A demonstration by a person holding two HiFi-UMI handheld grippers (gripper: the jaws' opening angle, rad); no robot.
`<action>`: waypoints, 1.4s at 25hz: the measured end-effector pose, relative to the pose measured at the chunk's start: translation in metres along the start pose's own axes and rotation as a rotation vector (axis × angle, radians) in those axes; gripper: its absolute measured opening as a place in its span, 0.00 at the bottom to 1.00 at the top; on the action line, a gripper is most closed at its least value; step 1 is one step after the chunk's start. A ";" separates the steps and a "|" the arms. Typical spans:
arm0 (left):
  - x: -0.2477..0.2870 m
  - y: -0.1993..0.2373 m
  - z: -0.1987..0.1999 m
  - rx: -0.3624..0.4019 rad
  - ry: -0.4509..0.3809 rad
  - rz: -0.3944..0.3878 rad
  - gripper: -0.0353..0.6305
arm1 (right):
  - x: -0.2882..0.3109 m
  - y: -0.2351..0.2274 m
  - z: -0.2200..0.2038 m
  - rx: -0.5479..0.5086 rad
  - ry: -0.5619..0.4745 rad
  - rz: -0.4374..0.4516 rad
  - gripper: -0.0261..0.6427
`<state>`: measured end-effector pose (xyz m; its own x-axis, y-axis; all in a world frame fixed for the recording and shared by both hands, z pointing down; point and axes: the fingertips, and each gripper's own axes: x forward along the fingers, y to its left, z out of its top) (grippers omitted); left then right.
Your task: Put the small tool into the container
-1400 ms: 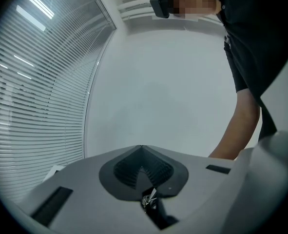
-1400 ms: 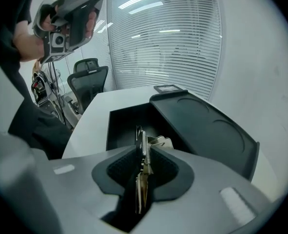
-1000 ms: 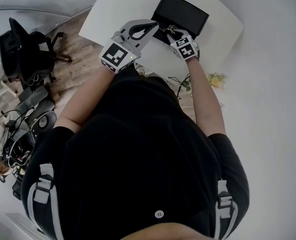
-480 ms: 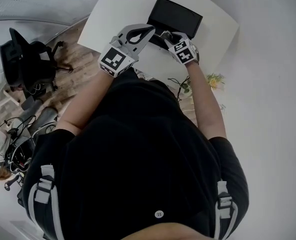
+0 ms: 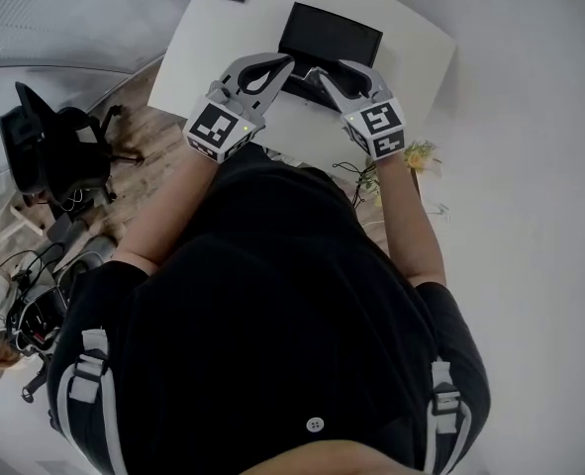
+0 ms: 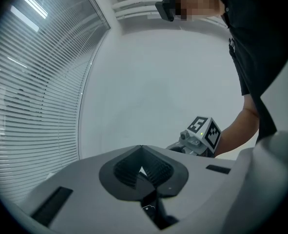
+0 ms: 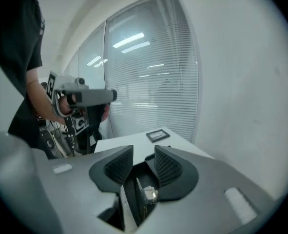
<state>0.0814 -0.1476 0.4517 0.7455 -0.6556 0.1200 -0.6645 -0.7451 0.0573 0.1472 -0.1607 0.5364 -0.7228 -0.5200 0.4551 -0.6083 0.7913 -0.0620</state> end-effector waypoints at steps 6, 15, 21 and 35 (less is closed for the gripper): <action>0.000 -0.006 0.013 0.010 -0.026 -0.019 0.06 | -0.043 0.015 0.064 0.009 -0.210 -0.023 0.17; -0.008 -0.027 0.038 0.012 -0.044 -0.096 0.06 | -0.089 0.037 0.103 0.011 -0.340 -0.127 0.06; 0.004 -0.040 0.037 0.046 -0.043 -0.101 0.06 | -0.104 0.025 0.090 0.018 -0.389 -0.177 0.06; 0.008 -0.047 0.034 0.053 -0.032 -0.102 0.06 | -0.114 0.020 0.082 0.022 -0.390 -0.193 0.06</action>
<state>0.1203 -0.1222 0.4167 0.8112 -0.5787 0.0840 -0.5817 -0.8132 0.0148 0.1904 -0.1119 0.4110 -0.6626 -0.7435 0.0906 -0.7480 0.6630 -0.0293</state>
